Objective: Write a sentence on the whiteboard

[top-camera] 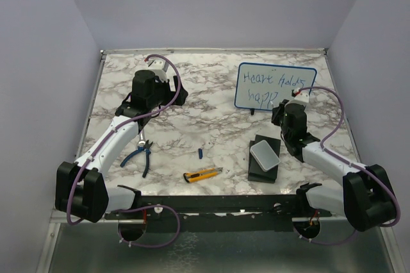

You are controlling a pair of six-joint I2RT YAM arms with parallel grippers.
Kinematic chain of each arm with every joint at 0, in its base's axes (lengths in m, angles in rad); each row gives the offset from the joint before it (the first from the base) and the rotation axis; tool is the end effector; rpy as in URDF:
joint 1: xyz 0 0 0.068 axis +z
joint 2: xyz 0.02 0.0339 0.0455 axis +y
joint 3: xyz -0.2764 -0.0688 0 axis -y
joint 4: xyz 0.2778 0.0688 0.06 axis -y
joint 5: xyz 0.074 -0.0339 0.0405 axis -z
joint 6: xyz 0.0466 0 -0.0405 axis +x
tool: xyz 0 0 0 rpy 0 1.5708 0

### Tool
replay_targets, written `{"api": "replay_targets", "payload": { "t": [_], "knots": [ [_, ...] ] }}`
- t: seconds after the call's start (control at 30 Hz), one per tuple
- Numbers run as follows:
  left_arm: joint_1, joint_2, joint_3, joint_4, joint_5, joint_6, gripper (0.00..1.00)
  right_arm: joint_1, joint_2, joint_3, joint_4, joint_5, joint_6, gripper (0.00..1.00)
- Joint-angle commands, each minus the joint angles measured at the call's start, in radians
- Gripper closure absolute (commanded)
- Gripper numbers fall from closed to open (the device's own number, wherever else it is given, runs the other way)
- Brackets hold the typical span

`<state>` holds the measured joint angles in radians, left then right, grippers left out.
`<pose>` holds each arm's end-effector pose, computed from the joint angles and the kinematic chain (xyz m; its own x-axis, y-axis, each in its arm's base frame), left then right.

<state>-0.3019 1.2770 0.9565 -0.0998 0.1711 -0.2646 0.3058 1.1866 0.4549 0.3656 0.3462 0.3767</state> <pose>0.3146 -0.1063 0.2986 -0.4915 -0.1169 -0.8630 0.3242 0.8952 -0.3058 0.2653 0.0672 0.1866 -0.3105 0.2648 -0.9129 0.1432 0.9625 0.2305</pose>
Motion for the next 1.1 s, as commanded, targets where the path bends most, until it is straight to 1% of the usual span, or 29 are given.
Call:
{"api": "replay_targets", "payload": {
  "t": [0.0, 0.4, 0.87, 0.97, 1.07],
  "knots": [
    [0.006, -0.027, -0.014, 0.013, -0.001, 0.008, 0.12, -0.005, 0.002, -0.007, 0.034, -0.036, -0.002, 0.99],
    [0.005, -0.028, -0.015, 0.012, -0.004, 0.007, 0.13, -0.006, -0.033, -0.01, 0.018, -0.04, -0.007, 0.99],
    [0.005, -0.036, -0.016, 0.013, -0.007, 0.004, 0.13, -0.005, -0.111, 0.021, -0.105, 0.028, 0.012, 1.0],
    [0.006, -0.037, -0.018, 0.015, -0.008, 0.004, 0.13, -0.015, -0.116, 0.027, -0.124, 0.033, 0.015, 0.99],
    [0.006, -0.039, -0.018, 0.014, -0.007, 0.002, 0.13, -0.054, -0.131, 0.026, -0.133, 0.0, 0.027, 0.99]
  ]
}}
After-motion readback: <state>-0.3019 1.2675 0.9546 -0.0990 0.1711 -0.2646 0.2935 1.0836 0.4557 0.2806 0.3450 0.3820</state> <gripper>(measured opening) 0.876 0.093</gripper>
